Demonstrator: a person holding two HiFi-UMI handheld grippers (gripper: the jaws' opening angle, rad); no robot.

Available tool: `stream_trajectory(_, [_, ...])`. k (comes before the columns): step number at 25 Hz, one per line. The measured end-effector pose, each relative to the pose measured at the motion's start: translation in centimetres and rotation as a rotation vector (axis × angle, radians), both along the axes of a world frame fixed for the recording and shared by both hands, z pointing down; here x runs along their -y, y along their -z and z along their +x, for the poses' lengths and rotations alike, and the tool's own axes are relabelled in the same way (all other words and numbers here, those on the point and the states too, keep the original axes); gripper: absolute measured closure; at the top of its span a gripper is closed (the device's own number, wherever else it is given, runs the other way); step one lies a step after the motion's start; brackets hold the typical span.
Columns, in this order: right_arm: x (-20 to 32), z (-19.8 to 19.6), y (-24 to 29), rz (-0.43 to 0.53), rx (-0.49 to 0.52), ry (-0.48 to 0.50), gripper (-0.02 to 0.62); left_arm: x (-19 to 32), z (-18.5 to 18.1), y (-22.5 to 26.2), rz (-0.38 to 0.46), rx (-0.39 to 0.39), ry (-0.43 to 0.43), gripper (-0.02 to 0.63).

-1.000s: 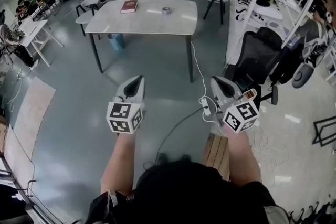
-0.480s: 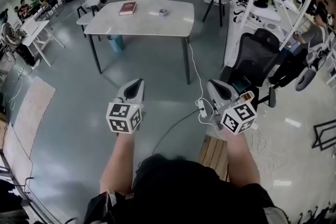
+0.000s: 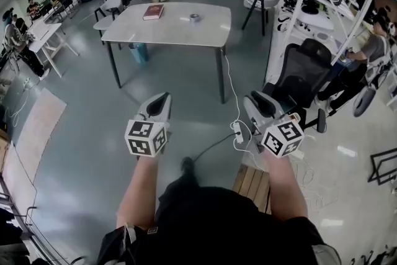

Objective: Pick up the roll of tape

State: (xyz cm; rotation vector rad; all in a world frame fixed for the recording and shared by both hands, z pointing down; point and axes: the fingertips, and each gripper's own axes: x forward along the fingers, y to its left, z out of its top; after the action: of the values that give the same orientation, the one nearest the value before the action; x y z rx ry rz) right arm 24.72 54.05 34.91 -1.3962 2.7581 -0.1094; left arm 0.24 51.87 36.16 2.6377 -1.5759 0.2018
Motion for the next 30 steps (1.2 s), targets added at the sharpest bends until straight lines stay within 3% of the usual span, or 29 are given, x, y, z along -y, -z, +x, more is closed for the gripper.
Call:
stream_trajectory(8, [4.2,-0.6,-1.0,-0.033,-0.032,-0.001,0.402,4.5,-0.8,-1.2,-0.001,-0.027,0.014,0.595])
stream_trajectory(14, [11.2,-2.0,-2.0,-0.057,-0.042,-0.03,0.376,11.3,-2.9,-2.4,-0.018,-0.048,0.001,0.595])
stream_trajectory(30, [33.0,-19.1,-4.0,-0.137,-0.057,0.037,0.375,32.2,-16.7,-5.0,-0.097,-0.074,-0.054,0.595])
